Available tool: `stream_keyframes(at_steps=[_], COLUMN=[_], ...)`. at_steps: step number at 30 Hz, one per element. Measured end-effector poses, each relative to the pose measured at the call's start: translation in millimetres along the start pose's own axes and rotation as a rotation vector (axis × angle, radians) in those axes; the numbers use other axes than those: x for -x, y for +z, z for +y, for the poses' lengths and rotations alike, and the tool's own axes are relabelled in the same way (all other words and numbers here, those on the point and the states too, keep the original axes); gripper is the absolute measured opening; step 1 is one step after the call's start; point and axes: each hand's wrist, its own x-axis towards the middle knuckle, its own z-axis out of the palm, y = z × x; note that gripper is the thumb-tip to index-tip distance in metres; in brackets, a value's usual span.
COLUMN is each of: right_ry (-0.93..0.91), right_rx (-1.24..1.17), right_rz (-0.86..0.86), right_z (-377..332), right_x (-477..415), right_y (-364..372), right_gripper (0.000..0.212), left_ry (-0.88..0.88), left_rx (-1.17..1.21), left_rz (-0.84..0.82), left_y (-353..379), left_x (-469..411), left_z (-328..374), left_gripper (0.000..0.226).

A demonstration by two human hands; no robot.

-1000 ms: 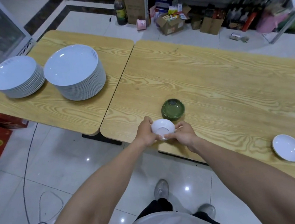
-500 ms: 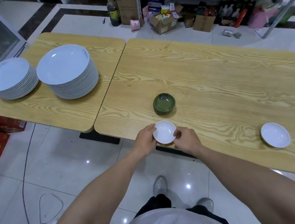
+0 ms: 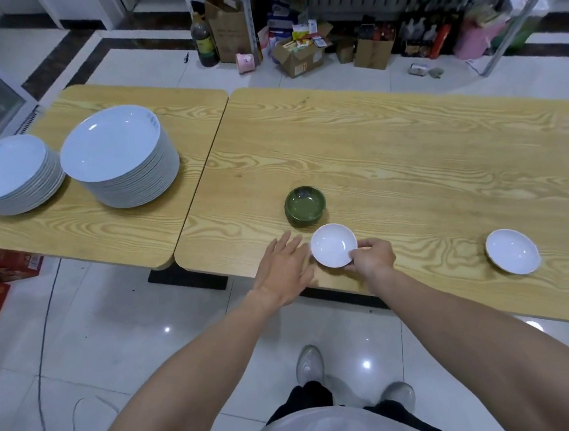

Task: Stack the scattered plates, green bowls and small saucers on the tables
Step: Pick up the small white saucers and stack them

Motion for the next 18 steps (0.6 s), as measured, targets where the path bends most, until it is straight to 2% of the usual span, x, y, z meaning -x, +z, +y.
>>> stream_keyframes(at_steps=[8, 18], right_ry=[0.017, 0.017], right_rx=[-0.293, -0.460], right_rz=[0.131, 0.231], right_z=[-13, 5], right_x=[-11, -19], right_y=[-86, -224], right_gripper=[0.032, 0.038], left_ry=[0.115, 0.238], left_rx=[-0.081, -0.143], left_rz=[-0.014, -0.034], left_y=[-24, -9], left_x=[-30, -49], left_z=[70, 193], left_gripper=[0.058, 0.059])
